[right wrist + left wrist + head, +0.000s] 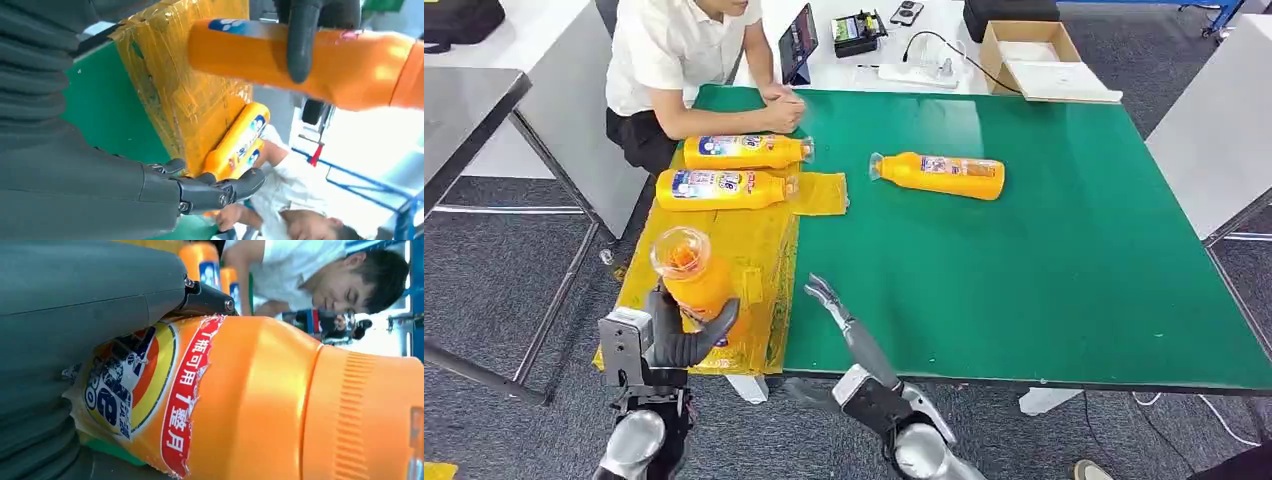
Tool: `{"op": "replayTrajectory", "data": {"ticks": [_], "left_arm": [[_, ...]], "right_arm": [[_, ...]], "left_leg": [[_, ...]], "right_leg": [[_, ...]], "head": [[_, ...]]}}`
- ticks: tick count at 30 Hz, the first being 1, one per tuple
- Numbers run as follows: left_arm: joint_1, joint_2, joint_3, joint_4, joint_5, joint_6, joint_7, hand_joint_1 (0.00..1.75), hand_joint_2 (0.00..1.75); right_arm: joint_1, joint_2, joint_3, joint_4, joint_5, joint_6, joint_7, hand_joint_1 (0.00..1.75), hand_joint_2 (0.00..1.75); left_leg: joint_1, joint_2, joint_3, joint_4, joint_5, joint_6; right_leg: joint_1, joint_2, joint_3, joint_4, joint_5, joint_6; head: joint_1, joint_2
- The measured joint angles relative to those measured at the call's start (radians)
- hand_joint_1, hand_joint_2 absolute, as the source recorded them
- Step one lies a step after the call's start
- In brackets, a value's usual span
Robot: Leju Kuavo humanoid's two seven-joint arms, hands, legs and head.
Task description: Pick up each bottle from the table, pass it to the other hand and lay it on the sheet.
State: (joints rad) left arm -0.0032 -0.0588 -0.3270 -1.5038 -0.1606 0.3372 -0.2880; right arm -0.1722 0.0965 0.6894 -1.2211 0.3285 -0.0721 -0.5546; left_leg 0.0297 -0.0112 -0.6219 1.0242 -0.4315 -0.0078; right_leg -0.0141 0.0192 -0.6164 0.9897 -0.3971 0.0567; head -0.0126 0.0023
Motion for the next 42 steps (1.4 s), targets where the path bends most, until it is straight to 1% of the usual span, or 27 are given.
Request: {"op": "replayTrajectory", "data": {"ticks": [5,8,13,15,17,20,22,26,30,34,35,36,37,40,42], "left_arm": [[-0.002,0.008,0.022,-0.006,-0.030,0.004,0.004,1.75,1.75],[-0.016,0.024,0.026,-0.002,-0.116,-0.010,0.051,1.75,1.75],[-0.102,0.049,0.054,0.087,-0.470,-0.006,0.161,1.75,1.75],[-0.158,0.059,0.054,0.158,-0.621,-0.034,0.218,1.75,1.75],[-0.227,0.061,0.053,0.255,-0.731,-0.102,0.268,1.75,1.75],[-0.362,0.059,0.034,0.468,-0.853,-0.174,0.320,1.75,1.75],[-0.444,0.053,0.021,0.595,-0.886,-0.184,0.335,1.75,1.75],[-0.562,0.037,0.010,0.793,-0.903,-0.190,0.344,1.75,1.75],[-0.621,0.027,0.004,0.905,-0.909,-0.199,0.347,1.75,1.75],[-0.664,0.020,-0.007,0.984,-0.960,-0.207,0.396,1.75,1.75],[-0.672,0.018,-0.008,0.998,-0.967,-0.207,0.403,0.24,1.75],[-0.679,0.016,-0.009,1.011,-0.972,-0.208,0.412,0.03,1.75],[-0.685,0.015,-0.010,1.025,-0.979,-0.208,0.420,0.00,1.75],[-0.692,0.008,-0.009,1.048,-0.956,-0.206,0.404,0.00,1.75],[-0.690,0.005,-0.001,1.057,-0.902,-0.220,0.347,0.00,1.75]], "right_arm": [[0.017,0.011,-0.024,-0.008,-0.003,0.006,-0.005,0.00,0.00],[0.029,0.013,-0.033,-0.009,-0.002,0.037,-0.024,0.00,0.00],[0.051,0.020,-0.055,0.002,0.019,0.069,-0.068,0.00,0.00],[0.053,0.026,-0.065,0.005,0.021,0.082,-0.074,0.00,0.00],[0.052,0.036,-0.073,0.008,0.020,0.102,-0.074,0.00,0.00],[0.045,0.056,-0.079,0.018,0.021,0.128,-0.073,0.00,0.00],[0.040,0.068,-0.079,0.027,0.019,0.140,-0.073,0.00,0.00],[0.037,0.081,-0.079,0.043,0.010,0.150,-0.073,0.00,0.00],[0.037,0.085,-0.079,0.057,0.005,0.153,-0.073,0.00,0.00],[0.036,0.089,-0.079,0.074,0.003,0.155,-0.073,0.00,0.00],[0.036,0.090,-0.079,0.080,0.003,0.155,-0.074,0.00,0.00],[0.036,0.091,-0.079,0.084,0.003,0.156,-0.074,0.00,0.00],[0.036,0.093,-0.079,0.088,0.002,0.156,-0.074,0.00,0.00],[0.036,0.095,-0.079,0.100,0.000,0.156,-0.076,0.00,0.00],[0.036,0.095,-0.079,0.108,-0.005,0.153,-0.077,0.00,0.00]], "left_leg": [[0.000,0.000,0.000,0.000,0.000,0.000],[0.000,-0.001,0.000,0.000,0.000,0.000],[0.000,0.000,0.000,0.000,0.001,-0.001],[0.000,-0.001,0.000,0.000,0.002,-0.001],[0.000,-0.001,0.000,0.000,0.003,-0.002],[0.000,-0.002,0.000,0.000,0.004,-0.002],[0.000,-0.002,0.000,0.000,0.004,-0.002],[0.000,-0.002,0.000,0.000,0.004,-0.002],[0.000,-0.002,0.001,0.000,0.004,-0.002],[0.000,-0.002,0.001,0.000,0.004,-0.002],[0.000,-0.001,0.001,0.000,0.004,-0.002],[0.000,0.000,0.001,0.000,0.004,-0.002],[0.000,0.000,0.002,0.000,0.004,-0.003],[0.000,0.000,0.002,0.000,0.004,-0.003],[0.000,0.000,0.002,0.000,0.005,-0.003]], "right_leg": [[0.000,0.000,0.000,0.000,0.000,0.000],[0.000,0.000,0.000,0.000,0.000,0.000],[0.000,0.000,-0.001,0.000,0.000,0.000],[0.000,0.000,-0.001,0.000,0.000,-0.001],[0.000,-0.001,-0.001,0.000,0.002,-0.003],[0.000,-0.001,-0.001,0.000,0.003,-0.003],[0.000,-0.001,-0.001,0.000,0.003,-0.003],[0.000,-0.001,0.000,0.000,0.003,-0.003],[0.000,-0.001,0.000,0.000,0.003,-0.003],[0.000,-0.001,0.000,0.001,0.003,-0.003],[0.000,0.000,0.000,0.001,0.004,-0.003],[0.000,0.000,0.000,0.001,0.004,-0.004],[0.000,0.000,0.000,0.001,0.004,-0.004],[0.000,0.000,0.000,0.001,0.005,-0.005],[0.000,0.000,0.000,0.001,0.005,-0.005]], "head": [[0.000,0.000],[0.000,0.000],[0.000,0.000],[0.000,0.000],[0.000,0.000],[0.000,0.000],[0.000,0.000],[0.000,0.000],[0.000,0.000],[0.000,0.000],[0.000,0.000],[0.000,0.000],[0.000,0.000],[0.000,0.000],[0.000,0.000]]}}
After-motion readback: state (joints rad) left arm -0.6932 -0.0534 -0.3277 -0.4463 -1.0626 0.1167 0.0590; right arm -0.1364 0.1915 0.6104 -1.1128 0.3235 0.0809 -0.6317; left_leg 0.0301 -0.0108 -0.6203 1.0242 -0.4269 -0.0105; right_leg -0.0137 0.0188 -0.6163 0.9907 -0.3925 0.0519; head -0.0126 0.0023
